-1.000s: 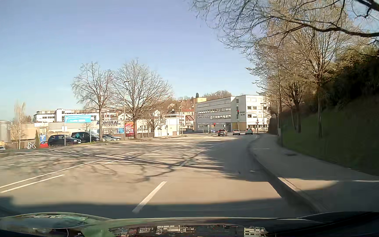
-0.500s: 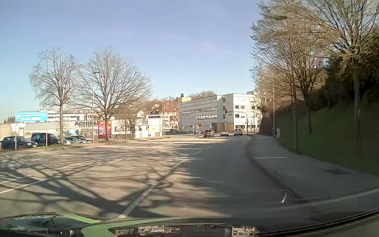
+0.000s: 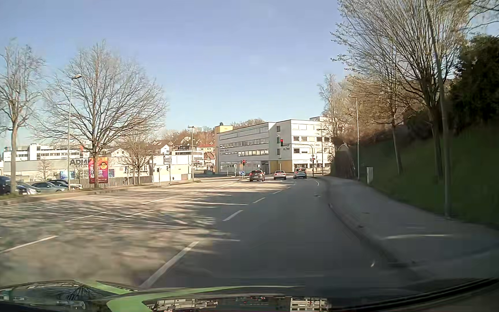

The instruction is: Follow the waypoints while adhering to traffic rules and regulations

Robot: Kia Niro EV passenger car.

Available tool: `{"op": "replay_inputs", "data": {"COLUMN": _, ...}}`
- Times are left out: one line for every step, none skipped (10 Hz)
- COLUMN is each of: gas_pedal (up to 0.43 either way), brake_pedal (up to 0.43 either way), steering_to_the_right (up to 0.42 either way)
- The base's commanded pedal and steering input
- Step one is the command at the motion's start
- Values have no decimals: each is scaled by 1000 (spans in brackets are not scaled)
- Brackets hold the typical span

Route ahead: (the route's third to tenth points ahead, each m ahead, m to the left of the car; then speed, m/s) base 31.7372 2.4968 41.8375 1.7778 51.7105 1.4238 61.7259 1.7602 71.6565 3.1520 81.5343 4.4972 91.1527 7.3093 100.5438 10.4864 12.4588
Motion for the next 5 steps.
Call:
{"op": "replay_inputs", "data": {"gas_pedal": 0, "brake_pedal": 213, "steering_to_the_right": 42}}
{"op": "replay_inputs", "data": {"gas_pedal": 0, "brake_pedal": 220, "steering_to_the_right": 44}}
{"op": "replay_inputs", "data": {"gas_pedal": 0, "brake_pedal": 220, "steering_to_the_right": 50}}
{"op": "replay_inputs", "data": {"gas_pedal": 0, "brake_pedal": 220, "steering_to_the_right": 52}}
{"op": "replay_inputs", "data": {"gas_pedal": 0, "brake_pedal": 232, "steering_to_the_right": 52}}
